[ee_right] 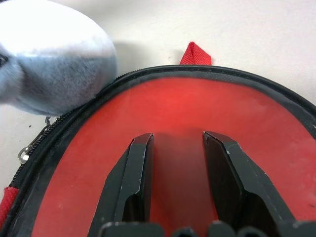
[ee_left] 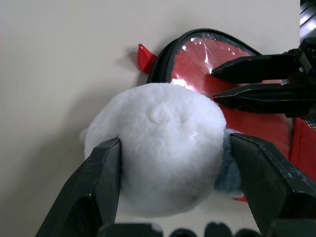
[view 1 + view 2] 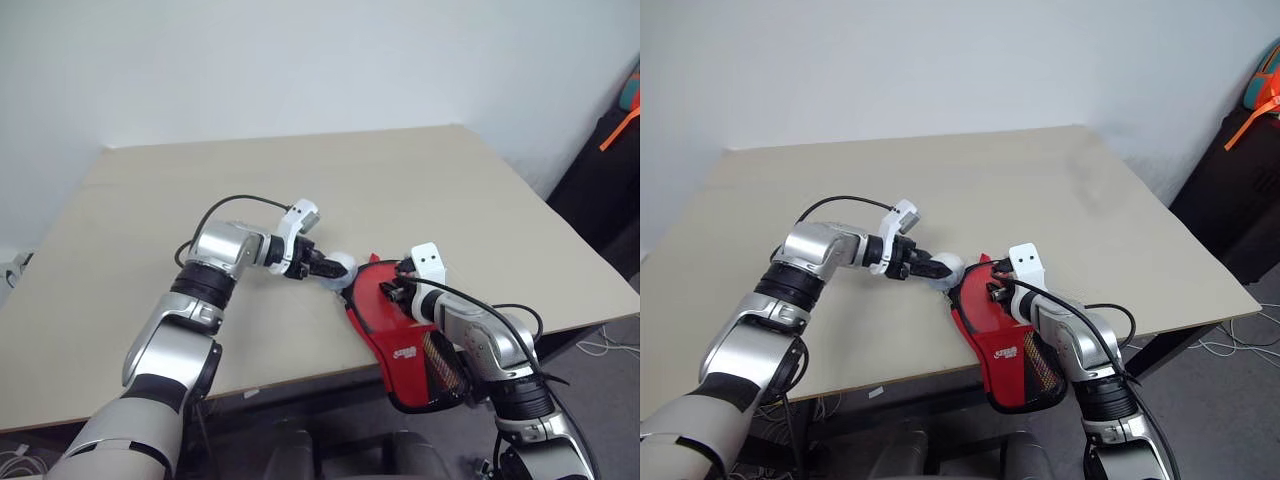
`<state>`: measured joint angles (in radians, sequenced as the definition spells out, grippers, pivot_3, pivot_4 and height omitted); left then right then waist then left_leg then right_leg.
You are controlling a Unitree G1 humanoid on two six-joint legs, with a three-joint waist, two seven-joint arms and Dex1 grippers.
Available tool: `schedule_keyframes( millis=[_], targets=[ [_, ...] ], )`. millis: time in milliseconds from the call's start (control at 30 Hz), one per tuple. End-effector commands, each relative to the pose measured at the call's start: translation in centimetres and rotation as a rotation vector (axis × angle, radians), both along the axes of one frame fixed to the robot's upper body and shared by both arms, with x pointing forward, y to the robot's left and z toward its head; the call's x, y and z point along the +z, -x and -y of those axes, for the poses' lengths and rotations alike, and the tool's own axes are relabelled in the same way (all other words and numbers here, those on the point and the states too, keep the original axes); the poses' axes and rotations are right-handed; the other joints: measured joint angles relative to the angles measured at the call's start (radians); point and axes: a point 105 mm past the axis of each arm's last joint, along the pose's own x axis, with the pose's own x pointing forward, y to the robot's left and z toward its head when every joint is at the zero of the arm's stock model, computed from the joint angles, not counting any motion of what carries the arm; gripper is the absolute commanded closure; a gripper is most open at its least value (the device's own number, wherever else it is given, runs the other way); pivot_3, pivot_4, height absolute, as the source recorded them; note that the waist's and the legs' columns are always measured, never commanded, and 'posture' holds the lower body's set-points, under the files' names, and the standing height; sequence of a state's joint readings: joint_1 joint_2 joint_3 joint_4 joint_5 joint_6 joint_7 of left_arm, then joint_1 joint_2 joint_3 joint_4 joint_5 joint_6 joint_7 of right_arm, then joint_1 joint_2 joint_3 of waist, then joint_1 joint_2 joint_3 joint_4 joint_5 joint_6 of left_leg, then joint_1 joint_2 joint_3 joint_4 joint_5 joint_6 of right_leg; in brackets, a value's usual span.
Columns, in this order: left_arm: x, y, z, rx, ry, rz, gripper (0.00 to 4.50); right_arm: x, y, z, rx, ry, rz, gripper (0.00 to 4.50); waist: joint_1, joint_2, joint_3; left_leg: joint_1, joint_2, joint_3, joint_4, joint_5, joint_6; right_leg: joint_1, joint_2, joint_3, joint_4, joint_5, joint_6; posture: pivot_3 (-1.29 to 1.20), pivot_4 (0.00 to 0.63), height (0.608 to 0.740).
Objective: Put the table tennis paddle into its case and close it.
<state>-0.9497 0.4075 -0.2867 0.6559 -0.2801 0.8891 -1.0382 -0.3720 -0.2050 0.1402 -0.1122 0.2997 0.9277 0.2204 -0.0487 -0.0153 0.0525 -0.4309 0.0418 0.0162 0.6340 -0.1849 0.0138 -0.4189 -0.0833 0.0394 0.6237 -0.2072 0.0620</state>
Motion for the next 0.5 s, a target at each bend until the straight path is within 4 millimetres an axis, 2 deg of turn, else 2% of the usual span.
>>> schedule_keyframes(
  millis=[33, 167, 333, 500],
  targets=[
    [-0.5, -0.4, 0.2, 0.016, -0.025, -0.011, 1.54, -0.2, -0.3, 0.4, -0.021, 0.022, -0.006, 2.79, 0.0, 0.0, 0.0, 0.001, 0.0, 0.0, 0.0, 0.0, 0.0, 0.001, 0.0, 0.0, 0.0, 0.0, 0.0, 0.0, 0.0, 0.74],
    [-0.7, -0.3, 0.4, 0.023, -0.021, -0.057, 2.8, -0.6, -0.1, 0.4, -0.016, 0.037, -0.024, 2.79, 0.003, -0.001, -0.001, 0.002, 0.0, -0.001, 0.001, 0.0, 0.0, 0.002, 0.0, -0.001, 0.0, 0.0, 0.0, 0.0, 0.0, 0.74],
    [-0.9, -1.6, 0.1, 0.071, -0.091, -0.017, 4.15, -3.0, 1.0, 0.8, 0.002, 0.132, -0.138, 2.79, 0.004, -0.002, -0.003, 0.003, 0.0, -0.002, 0.002, 0.0, 0.0, 0.005, 0.0, -0.002, -0.001, 0.0, 0.0, 0.0, 0.0, 0.74],
    [0.1, -2.9, 0.4, 0.108, -0.09, 0.026, 4.15, -4.6, 2.0, 0.9, 0.013, 0.175, -0.215, 2.79, 0.004, -0.005, -0.007, 0.004, 0.0, -0.003, 0.003, -0.003, -0.003, 0.007, 0.0, -0.003, -0.001, -0.001, 0.0, 0.0, 0.0, 0.74]
  ],
)
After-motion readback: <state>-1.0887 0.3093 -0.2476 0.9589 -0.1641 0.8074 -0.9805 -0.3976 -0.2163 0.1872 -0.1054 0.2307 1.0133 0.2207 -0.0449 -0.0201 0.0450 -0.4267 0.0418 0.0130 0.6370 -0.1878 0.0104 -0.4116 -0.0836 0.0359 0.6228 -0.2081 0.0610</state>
